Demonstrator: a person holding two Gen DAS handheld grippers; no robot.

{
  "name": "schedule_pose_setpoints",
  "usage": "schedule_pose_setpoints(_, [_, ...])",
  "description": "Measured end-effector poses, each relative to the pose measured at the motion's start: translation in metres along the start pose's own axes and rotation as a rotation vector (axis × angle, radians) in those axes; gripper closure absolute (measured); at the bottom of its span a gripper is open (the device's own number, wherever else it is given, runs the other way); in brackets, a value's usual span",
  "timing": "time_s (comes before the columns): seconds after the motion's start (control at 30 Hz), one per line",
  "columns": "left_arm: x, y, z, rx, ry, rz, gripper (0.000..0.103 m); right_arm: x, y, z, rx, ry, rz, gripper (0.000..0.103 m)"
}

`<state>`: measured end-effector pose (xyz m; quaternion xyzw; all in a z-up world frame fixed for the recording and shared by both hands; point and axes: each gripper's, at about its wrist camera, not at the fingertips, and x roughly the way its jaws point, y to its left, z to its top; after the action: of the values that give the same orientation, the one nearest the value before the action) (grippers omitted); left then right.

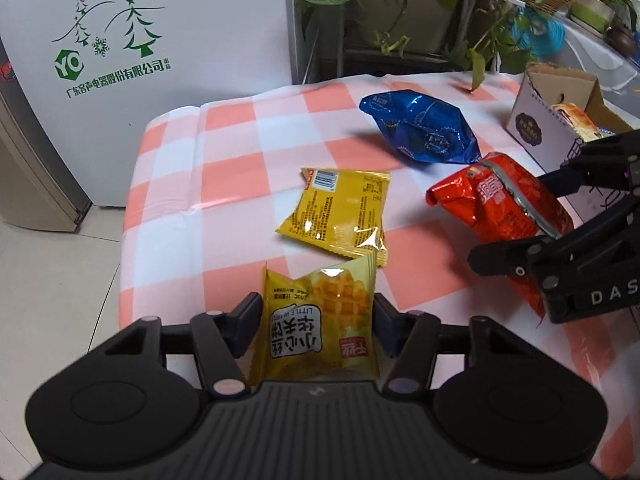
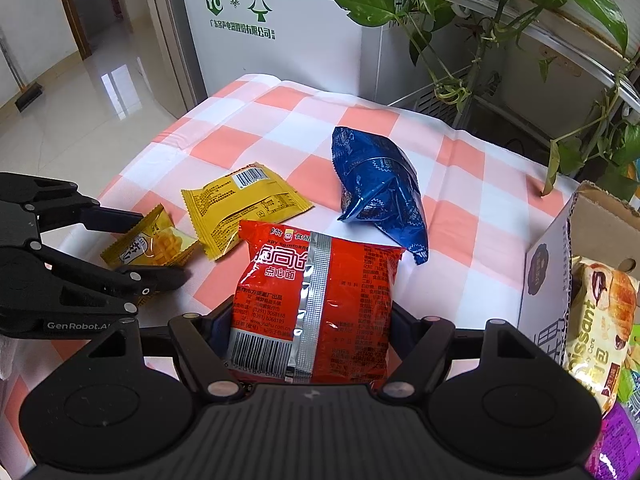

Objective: Organize snacks
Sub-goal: 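Close the right tool on the red bag while the left closes on the waffle packet, then carry the red bag with the right tool while the left carries the waffle packet to the box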

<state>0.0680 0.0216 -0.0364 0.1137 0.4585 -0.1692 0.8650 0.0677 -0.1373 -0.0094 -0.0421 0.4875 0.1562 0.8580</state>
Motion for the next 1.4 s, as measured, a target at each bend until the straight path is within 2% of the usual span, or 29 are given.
schedule_pose_setpoints(0.2, [-0.008, 0.001, -0.001, -0.020, -0.014, 0.009, 0.048, -0.002, 0.001, 0.000, -0.005, -0.004, -0.001, 0.023])
schedule_pose_setpoints(0.47, [-0.026, -0.002, 0.002, -0.055, -0.056, -0.022, 0.048, -0.012, 0.003, 0.003, -0.029, -0.032, 0.004, 0.023])
schedule_pose_setpoints(0.77, [-0.051, -0.013, 0.015, -0.072, -0.148, -0.026, 0.048, -0.038, -0.006, 0.011, -0.035, -0.093, 0.026, 0.023])
schedule_pose_setpoints(1.2, [-0.066, -0.059, 0.004, -0.112, -0.190, -0.041, 0.048, -0.069, -0.030, 0.004, -0.046, -0.140, -0.040, 0.023])
schedule_pose_setpoints(1.4, [-0.077, -0.093, 0.006, -0.135, -0.214, -0.082, 0.048, -0.089, -0.047, -0.001, -0.045, -0.163, -0.051, 0.023])
